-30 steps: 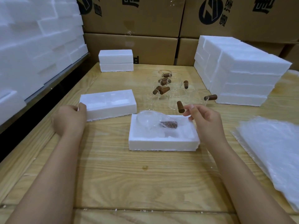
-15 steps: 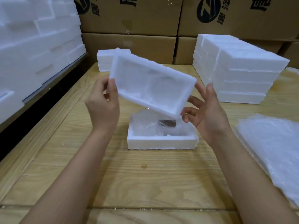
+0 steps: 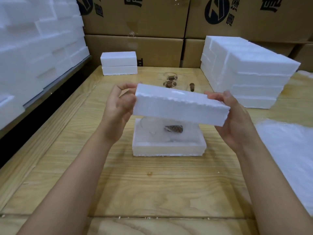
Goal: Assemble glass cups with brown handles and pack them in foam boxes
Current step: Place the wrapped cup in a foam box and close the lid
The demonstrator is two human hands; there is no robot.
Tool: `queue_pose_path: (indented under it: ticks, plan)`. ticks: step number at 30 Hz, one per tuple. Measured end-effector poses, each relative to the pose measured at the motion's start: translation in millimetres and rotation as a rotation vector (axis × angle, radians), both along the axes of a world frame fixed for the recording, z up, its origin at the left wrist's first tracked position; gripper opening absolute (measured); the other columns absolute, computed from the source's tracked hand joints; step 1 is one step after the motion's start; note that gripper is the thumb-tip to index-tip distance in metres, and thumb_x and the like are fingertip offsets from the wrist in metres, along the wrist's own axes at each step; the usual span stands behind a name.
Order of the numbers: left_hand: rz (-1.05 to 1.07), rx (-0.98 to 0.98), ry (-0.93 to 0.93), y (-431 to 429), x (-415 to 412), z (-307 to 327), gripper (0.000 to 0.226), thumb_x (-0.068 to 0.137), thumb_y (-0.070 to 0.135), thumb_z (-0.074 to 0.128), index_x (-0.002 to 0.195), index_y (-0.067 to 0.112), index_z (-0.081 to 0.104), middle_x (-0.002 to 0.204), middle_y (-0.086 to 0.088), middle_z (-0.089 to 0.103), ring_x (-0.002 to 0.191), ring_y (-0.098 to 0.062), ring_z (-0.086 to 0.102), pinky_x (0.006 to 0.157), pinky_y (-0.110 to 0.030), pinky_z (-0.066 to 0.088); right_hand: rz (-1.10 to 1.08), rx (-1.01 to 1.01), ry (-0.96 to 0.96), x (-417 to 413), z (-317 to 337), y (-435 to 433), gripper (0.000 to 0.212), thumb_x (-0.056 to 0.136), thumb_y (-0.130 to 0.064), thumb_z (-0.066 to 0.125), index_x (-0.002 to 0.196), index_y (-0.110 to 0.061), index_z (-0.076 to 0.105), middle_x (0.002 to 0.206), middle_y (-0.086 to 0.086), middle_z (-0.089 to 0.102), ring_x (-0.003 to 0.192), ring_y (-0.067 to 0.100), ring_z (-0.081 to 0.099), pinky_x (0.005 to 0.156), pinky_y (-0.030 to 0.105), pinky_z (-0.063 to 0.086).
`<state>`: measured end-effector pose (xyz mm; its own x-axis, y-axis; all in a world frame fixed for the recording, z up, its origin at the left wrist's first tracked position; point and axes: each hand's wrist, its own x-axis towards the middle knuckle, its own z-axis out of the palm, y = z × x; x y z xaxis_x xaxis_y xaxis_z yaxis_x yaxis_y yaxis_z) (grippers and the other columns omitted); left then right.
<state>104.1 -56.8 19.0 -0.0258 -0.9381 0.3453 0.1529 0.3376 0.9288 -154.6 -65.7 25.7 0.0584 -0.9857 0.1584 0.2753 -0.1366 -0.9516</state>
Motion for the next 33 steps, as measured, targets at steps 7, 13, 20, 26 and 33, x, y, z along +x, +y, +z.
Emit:
queue_pose_path:
  ticks: [7, 13, 20, 26, 33]
  plan:
    - [-0.266, 0.078, -0.215, -1, 37, -6, 0.086, 0.061, 0.029, 0.070, 0.141, 0.015, 0.042, 0.136, 0.002, 0.058, 0.130, -0.017, 0.051, 0.100, -0.028, 0.047, 0.184, -0.021, 0.204, -12, -9, -1, 0.022, 0.078, -0.026, 0.060, 0.097, -0.028, 0.071, 0.093, -0.008, 0.068, 0.085, 0.010, 0.062, 0.070, 0.019, 0.051]
    - [-0.333, 0.170, -0.300, -6, 52, -20, 0.090, 0.056, 0.021, 0.073, 0.141, 0.014, 0.043, 0.139, 0.000, 0.055, 0.133, -0.016, 0.047, 0.106, -0.027, 0.041, 0.238, -0.030, 0.347, -12, -15, -1, 0.036, 0.066, -0.039, 0.073, 0.101, -0.032, 0.069, 0.104, 0.007, 0.050, 0.100, 0.022, 0.050, 0.094, 0.038, 0.038]
    - [-0.401, 0.220, -0.323, -7, 54, -24, 0.085, 0.055, 0.017, 0.074, 0.136, 0.020, 0.048, 0.140, 0.007, 0.055, 0.132, -0.009, 0.047, 0.097, -0.020, 0.046, 0.287, -0.019, 0.421, -15, -25, -7, 0.033, 0.075, -0.028, 0.077, 0.106, -0.029, 0.066, 0.102, -0.017, 0.068, 0.095, 0.002, 0.062, 0.076, 0.014, 0.048]
    - [-0.404, 0.222, -0.309, -5, 53, -27, 0.084, 0.056, 0.016, 0.076, 0.135, 0.021, 0.047, 0.137, 0.013, 0.054, 0.132, -0.005, 0.044, 0.090, -0.020, 0.049, 0.295, 0.010, 0.410, -15, -29, -8, 0.036, 0.069, -0.040, 0.068, 0.105, -0.036, 0.066, 0.109, -0.003, 0.059, 0.099, 0.010, 0.058, 0.084, 0.024, 0.048]
    - [-0.451, 0.278, -0.338, -4, 51, -30, 0.102, 0.051, 0.015, 0.081, 0.140, 0.036, 0.034, 0.141, 0.008, 0.050, 0.129, -0.008, 0.049, 0.087, -0.022, 0.050, 0.220, -0.017, 0.335, -7, -31, -8, 0.044, 0.075, -0.034, 0.063, 0.119, -0.033, 0.057, 0.116, -0.009, 0.065, 0.094, 0.004, 0.066, 0.069, 0.016, 0.050]
